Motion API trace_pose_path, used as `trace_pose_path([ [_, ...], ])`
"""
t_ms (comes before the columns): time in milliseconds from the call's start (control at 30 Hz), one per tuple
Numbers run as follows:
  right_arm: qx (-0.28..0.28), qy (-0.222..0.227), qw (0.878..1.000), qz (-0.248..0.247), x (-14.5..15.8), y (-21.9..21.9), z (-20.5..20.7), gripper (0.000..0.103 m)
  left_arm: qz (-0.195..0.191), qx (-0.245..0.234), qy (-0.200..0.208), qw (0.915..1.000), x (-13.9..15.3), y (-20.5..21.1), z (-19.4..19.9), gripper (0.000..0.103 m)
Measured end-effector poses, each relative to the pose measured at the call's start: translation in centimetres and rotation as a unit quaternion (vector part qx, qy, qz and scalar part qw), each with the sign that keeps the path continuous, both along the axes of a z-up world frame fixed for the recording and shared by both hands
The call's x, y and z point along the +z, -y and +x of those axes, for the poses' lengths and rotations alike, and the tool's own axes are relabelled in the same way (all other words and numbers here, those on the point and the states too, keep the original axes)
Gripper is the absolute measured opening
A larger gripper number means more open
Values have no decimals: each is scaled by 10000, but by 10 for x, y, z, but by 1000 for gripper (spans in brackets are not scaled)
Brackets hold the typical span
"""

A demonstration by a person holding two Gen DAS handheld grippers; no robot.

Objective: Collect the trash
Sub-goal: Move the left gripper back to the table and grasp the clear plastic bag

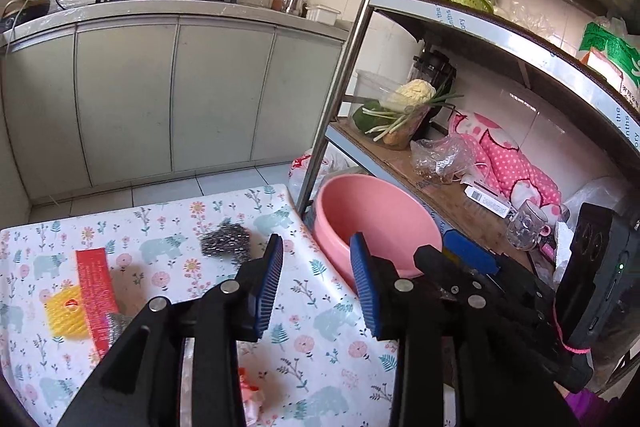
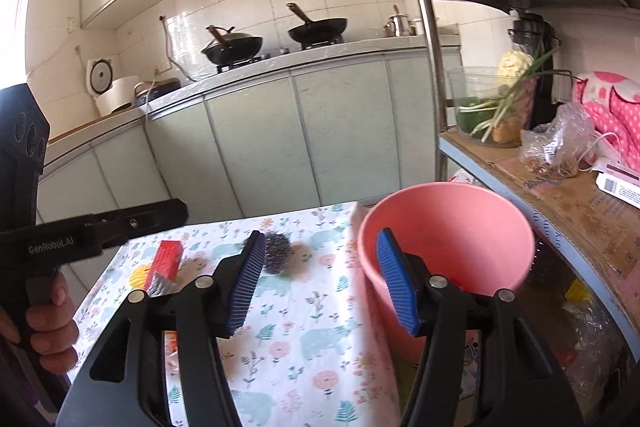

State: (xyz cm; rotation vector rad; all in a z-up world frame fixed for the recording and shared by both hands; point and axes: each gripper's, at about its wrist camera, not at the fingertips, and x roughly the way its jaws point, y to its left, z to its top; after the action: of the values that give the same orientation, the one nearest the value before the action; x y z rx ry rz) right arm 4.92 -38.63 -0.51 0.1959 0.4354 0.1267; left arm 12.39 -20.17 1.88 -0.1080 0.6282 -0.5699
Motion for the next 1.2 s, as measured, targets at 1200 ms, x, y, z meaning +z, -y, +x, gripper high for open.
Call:
trace_pose_path([
  [1200,1434,-803,9860,-269,-33,-96,-11,59,733,1340,-1050,9827,-91,-183,-91,40],
])
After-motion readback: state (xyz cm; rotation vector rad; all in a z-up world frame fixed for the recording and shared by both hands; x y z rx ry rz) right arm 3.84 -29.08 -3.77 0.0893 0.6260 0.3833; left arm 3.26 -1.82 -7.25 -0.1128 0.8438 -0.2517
